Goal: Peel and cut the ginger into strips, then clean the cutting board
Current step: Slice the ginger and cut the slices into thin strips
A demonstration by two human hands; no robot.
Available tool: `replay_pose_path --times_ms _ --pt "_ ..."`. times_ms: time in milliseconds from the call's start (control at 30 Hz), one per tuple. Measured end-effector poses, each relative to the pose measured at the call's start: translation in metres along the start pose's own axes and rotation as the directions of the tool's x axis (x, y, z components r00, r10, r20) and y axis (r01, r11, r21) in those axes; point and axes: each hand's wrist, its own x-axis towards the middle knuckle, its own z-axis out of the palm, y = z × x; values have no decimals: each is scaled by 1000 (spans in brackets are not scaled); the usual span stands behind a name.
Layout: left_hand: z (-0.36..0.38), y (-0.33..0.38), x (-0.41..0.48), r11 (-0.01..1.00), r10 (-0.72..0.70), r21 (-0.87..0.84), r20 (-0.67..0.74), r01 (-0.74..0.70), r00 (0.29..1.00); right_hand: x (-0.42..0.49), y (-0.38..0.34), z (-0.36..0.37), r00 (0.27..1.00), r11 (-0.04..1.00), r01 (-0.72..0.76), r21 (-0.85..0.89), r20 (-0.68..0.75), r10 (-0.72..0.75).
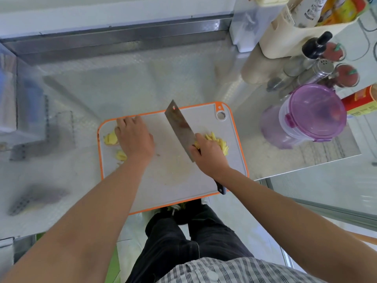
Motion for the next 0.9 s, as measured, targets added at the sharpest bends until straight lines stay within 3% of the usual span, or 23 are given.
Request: replay_pose_path --times_ms 233,367,600,700,900 --pt "-4 -9 18 976 180 124 8 -180 984 4 0 2 999 999 -39 34 32 37" --pt "-5 -10 9 951 298 97 -19 -294 955 4 -2 2 999 999 -33 28 27 32" --pt "6 5 -41 784 613 -78 -67 -616 787 -8 -1 6 998 1000 -10 -11 58 11" --pt "12 1 -66 773 622 -96 -79 -627 779 -19 1 11 996 999 25 -44 91 -21" --pt "19 -4 -102 837 524 -146 -62 -527 849 -49 7 25 992 987 68 -147 116 -51"
